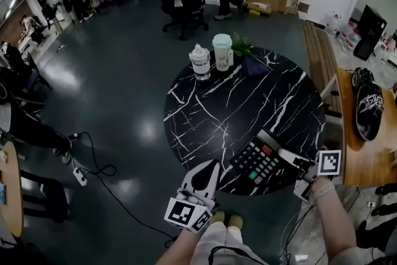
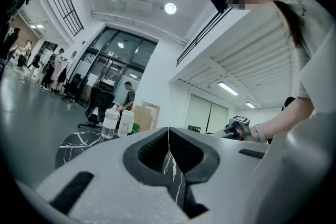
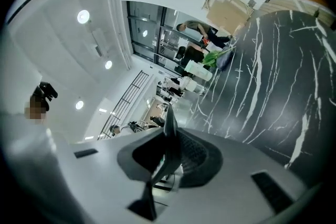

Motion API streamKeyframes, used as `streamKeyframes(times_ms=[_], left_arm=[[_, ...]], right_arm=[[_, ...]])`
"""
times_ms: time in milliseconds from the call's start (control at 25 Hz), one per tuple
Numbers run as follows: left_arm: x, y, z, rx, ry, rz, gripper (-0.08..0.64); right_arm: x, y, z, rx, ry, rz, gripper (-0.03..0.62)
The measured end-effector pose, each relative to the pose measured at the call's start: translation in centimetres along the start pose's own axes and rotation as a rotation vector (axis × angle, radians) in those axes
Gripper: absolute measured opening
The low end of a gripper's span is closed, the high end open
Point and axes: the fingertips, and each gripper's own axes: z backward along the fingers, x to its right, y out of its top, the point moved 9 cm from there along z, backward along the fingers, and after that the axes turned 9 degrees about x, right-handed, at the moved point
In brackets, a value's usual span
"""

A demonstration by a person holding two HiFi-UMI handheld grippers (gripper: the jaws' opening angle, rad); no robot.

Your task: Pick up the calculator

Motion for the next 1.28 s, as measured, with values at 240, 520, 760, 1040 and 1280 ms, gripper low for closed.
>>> streamKeyframes(times_ms=[240,520,760,1040,1280], left_arm=[[0.1,2.8,-0.6,0.04,-0.01,-0.015,0.008],[-0.3,4.8,-1.4,0.092,0.001,-0.003,0.008],[-0.2,5.2,-1.5,0.107,-0.007,0.003,0.008],[-0.9,4.8,-1.1,0.098,0.016,0.005,0.008],[-0.8,4.5,-0.9,0.092,0.026,0.019,0.008]], right_arm=[[-3.9,0.5,0.5,0.098,0.031,0.009,0.058],[-5.5,-0.1,1.2,0.178,0.046,-0.011,0.058],[-5.3,-0.6,1.6,0.199,0.039,-0.037,0.058],[-4.9,-1.1,1.4,0.19,0.031,-0.034,0.058],[-4.6,-1.2,1.3,0.188,0.024,-0.044,0.058]])
